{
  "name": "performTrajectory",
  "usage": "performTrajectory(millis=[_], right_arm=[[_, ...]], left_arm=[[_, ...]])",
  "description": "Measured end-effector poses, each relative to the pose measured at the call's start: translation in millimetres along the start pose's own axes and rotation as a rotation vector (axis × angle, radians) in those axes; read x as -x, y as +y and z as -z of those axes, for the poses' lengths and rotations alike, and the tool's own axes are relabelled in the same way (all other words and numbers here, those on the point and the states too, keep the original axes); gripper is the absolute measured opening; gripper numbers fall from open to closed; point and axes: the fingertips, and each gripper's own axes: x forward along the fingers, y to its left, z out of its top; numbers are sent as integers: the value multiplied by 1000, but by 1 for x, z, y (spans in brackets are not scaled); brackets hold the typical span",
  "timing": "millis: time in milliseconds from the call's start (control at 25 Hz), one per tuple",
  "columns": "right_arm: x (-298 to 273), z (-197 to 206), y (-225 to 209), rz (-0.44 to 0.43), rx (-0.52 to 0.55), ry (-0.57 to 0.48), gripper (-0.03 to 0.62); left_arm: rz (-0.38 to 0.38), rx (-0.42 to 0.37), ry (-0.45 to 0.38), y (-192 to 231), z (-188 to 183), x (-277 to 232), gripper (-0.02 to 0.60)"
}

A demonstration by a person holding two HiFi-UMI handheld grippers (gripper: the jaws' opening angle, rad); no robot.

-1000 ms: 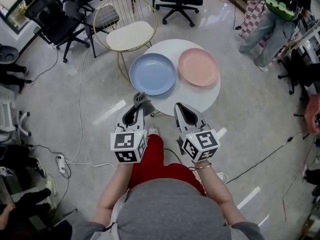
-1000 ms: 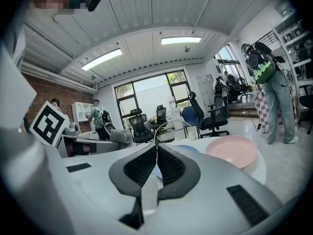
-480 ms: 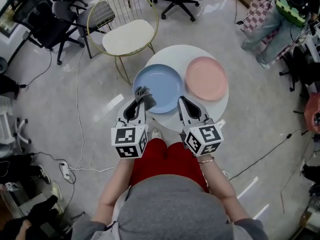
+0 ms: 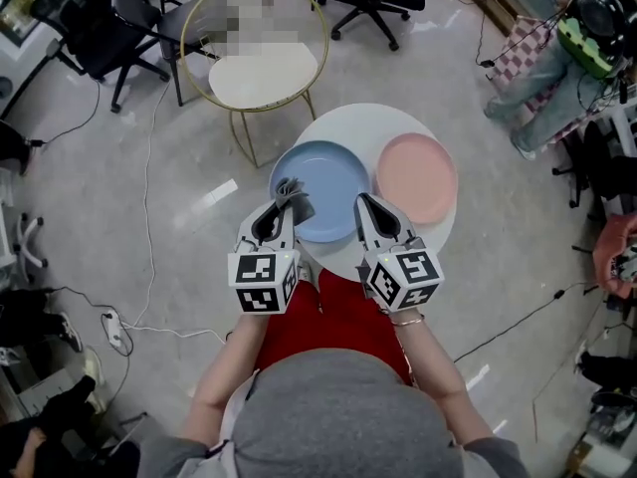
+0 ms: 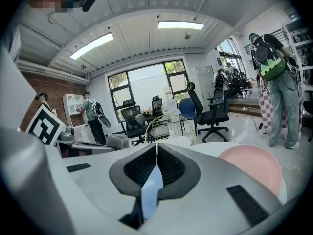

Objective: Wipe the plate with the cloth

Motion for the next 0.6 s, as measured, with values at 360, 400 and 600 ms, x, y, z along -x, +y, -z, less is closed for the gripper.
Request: performTrajectory(millis=[360, 400, 600], right_arm=[[-24, 4, -31, -28, -14, 56, 29], [-26, 5, -36, -29, -18, 62, 29], [-40, 12, -63, -46, -35, 90, 29]], left_arm=[[-29, 11, 75, 6, 6, -44, 35], [-34, 17, 81, 6, 6, -51, 34], [-42, 25, 120, 0, 12, -85, 34]])
